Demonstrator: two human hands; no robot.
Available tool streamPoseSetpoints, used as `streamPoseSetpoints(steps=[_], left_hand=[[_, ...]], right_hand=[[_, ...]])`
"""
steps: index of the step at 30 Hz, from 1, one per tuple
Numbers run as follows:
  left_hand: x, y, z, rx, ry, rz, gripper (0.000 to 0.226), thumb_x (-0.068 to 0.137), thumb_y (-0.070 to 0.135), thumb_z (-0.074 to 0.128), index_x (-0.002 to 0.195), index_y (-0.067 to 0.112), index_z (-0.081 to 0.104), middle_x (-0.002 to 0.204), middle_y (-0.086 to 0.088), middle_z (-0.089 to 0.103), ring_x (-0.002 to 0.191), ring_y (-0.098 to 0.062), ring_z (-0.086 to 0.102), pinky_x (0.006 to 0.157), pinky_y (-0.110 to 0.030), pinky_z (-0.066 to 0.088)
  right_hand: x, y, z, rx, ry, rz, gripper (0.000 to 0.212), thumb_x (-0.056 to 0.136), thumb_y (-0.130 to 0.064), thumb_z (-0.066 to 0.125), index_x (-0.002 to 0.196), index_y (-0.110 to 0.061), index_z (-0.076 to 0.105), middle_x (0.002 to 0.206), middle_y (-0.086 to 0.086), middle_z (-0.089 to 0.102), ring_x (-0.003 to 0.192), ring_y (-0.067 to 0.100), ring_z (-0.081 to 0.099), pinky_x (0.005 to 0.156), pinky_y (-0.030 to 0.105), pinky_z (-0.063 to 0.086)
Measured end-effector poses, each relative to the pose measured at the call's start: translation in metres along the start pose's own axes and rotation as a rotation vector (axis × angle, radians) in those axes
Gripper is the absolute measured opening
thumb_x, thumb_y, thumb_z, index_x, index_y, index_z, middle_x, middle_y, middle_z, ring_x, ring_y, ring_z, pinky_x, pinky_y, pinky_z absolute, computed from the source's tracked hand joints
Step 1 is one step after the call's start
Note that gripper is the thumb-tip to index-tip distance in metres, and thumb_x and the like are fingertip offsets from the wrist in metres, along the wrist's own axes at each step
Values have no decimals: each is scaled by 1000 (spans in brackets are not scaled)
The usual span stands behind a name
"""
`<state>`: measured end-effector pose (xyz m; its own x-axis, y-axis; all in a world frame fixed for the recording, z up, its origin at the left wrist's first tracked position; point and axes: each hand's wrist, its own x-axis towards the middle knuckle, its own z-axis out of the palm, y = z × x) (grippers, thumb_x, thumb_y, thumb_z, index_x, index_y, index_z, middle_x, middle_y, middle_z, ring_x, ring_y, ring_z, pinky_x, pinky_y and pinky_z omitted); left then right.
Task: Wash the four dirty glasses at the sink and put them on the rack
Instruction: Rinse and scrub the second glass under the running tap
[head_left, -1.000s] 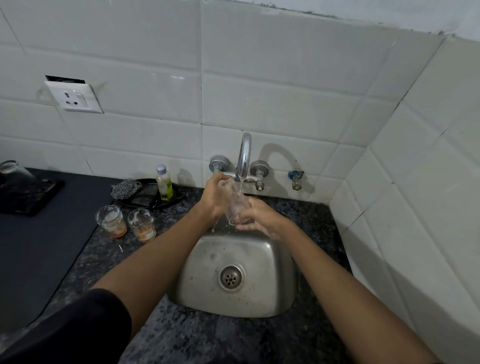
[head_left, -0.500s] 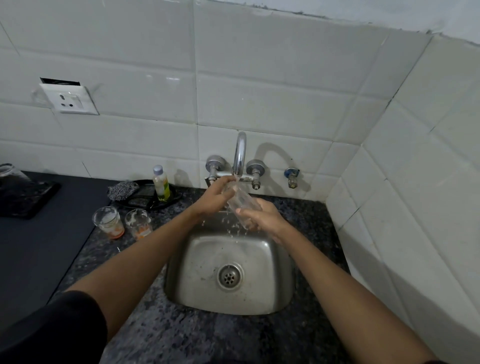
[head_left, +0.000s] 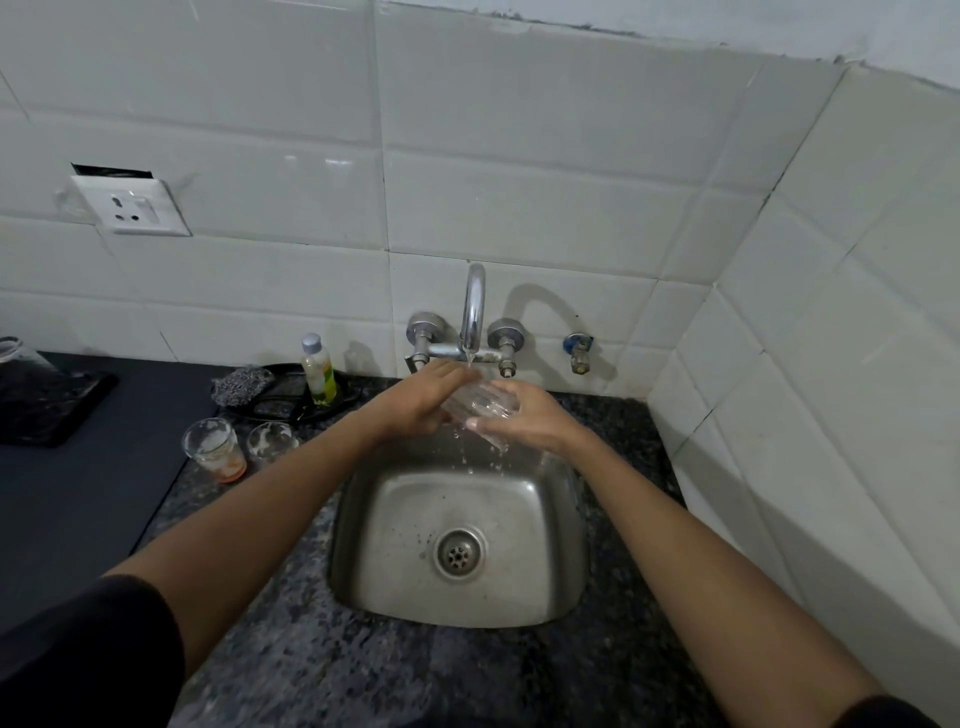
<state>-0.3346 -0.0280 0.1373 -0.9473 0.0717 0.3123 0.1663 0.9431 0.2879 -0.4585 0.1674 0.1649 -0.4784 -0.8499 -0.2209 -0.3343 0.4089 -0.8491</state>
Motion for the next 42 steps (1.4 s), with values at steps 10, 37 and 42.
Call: streamPoseSetpoints(steps=[10,37,42], left_hand=[[8,12,-4,101,39,51,73,82,13,77,145,-3,43,134,-23,54,125,-36,49,109,-48,43],[2,11,0,72,85,-38,68,85,3,69,147,1,40,140,-18,50,130,-29,47,106,-39,45],[1,14,4,76,93,-45,65,84,2,73,142,-1,45,135,-18,53,124,-29,50,105,-41,46]], right_hand=[[-3,-9,0,-323,207,-142,67,75,-45,88,135,-24,65,112,-6,74,93,14,73,84,31,60],[1,-12,1,-106,159,-83,76,79,-38,90,144,-19,56,130,-1,65,108,15,66,88,30,55],[1,-11,-7,-41,67,13,62,81,-50,84,130,-17,65,111,3,75,91,18,77,77,35,64]])
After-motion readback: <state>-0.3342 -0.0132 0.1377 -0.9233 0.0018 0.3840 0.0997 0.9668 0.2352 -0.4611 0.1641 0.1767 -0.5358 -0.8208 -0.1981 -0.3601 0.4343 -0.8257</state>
